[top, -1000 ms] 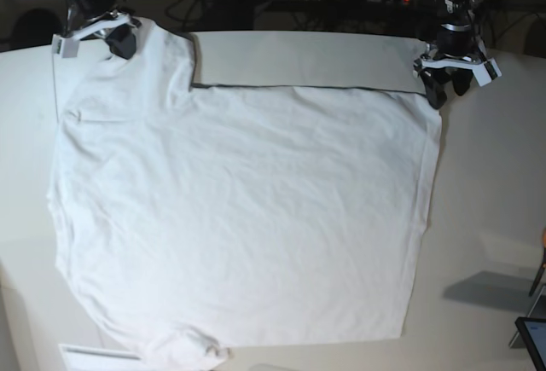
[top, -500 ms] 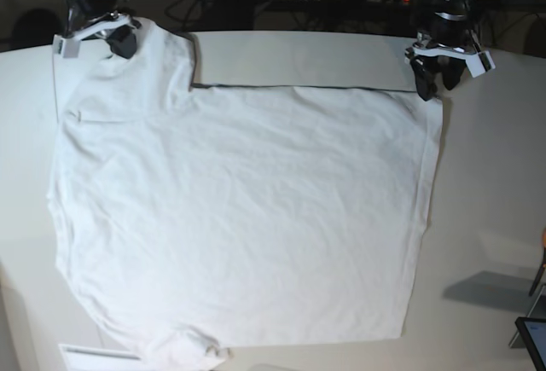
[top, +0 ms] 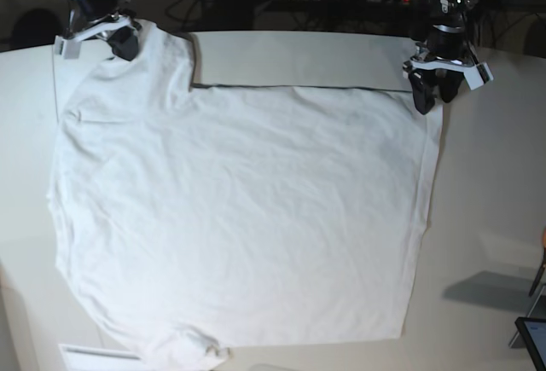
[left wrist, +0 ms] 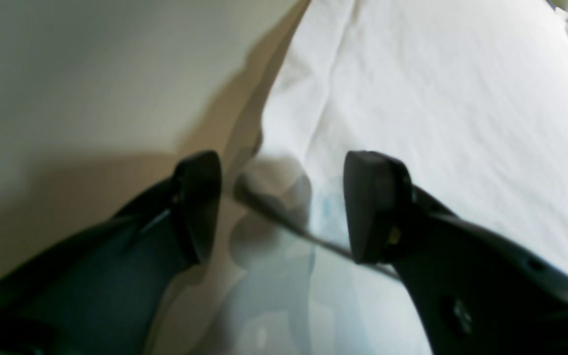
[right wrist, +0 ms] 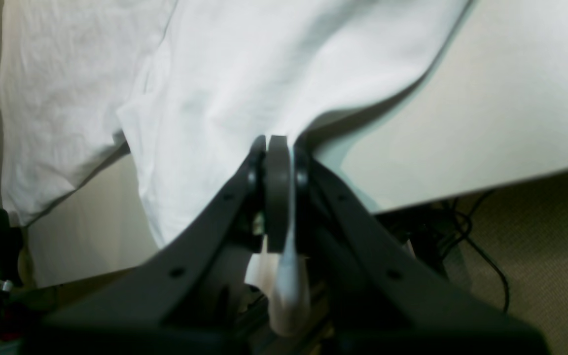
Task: Fold the T-shirt properly
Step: 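Grasp the shirt edge, right gripper at the shoulder, left at the corner, then lift and pull the held shirt edge toward the arm bases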
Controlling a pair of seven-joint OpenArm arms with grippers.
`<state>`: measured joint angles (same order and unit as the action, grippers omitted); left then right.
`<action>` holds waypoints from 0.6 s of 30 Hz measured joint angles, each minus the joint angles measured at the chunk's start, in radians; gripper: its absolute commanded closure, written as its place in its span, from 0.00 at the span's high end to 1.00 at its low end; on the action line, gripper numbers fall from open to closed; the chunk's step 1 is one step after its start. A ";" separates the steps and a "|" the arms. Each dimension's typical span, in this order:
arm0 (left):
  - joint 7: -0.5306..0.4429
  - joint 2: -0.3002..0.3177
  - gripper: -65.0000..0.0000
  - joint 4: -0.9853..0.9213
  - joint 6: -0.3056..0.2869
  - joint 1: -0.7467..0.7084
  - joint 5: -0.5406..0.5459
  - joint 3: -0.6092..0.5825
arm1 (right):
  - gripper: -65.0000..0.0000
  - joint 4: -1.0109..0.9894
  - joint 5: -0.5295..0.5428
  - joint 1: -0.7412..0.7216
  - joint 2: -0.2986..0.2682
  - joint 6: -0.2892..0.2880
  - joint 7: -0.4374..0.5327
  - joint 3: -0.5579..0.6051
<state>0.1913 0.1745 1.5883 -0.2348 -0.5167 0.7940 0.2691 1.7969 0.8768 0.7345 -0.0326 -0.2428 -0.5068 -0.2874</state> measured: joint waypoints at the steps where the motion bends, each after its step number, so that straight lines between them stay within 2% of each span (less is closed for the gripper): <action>1: 0.000 0.000 0.60 -0.001 0.002 0.010 0.000 -0.001 | 0.00 0.000 0.000 0.000 0.000 0.000 0.000 0.000; 4: 0.014 0.000 0.60 -0.001 -0.001 0.026 0.000 -0.002 | 0.00 0.001 0.000 0.000 0.000 0.000 0.000 0.000; 6: 0.071 0.000 0.60 -0.001 -0.002 0.038 -0.002 -0.001 | 0.00 0.001 0.000 0.000 0.000 0.000 0.000 0.000; 10: 0.126 -0.013 0.58 -0.002 0.000 0.074 -0.003 0.005 | 0.00 0.001 0.000 0.000 0.000 0.000 0.000 0.000; 11: 0.120 -0.026 0.53 -0.002 -0.002 0.076 -0.003 0.008 | 0.00 0.001 0.000 0.000 0.000 0.000 0.000 0.000; 15: 0.124 -0.035 0.20 -0.002 -0.002 0.062 0.000 0.008 | 0.00 0.001 0.000 0.000 0.000 0.000 0.000 0.000; 17: 0.131 -0.033 0.12 -0.003 -0.002 0.061 -0.004 0.008 | 0.00 0.001 0.000 0.000 0.000 0.000 0.000 0.000; 18: 0.134 -0.032 0.11 -0.003 -0.002 0.060 -0.005 0.008 | 0.00 0.001 0.000 0.000 0.000 0.000 0.000 0.000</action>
<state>0.3248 0.1425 1.5852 -0.2363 -0.4572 0.7891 0.2771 1.7977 0.8768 0.7345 -0.0326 -0.2428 -0.5072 -0.2874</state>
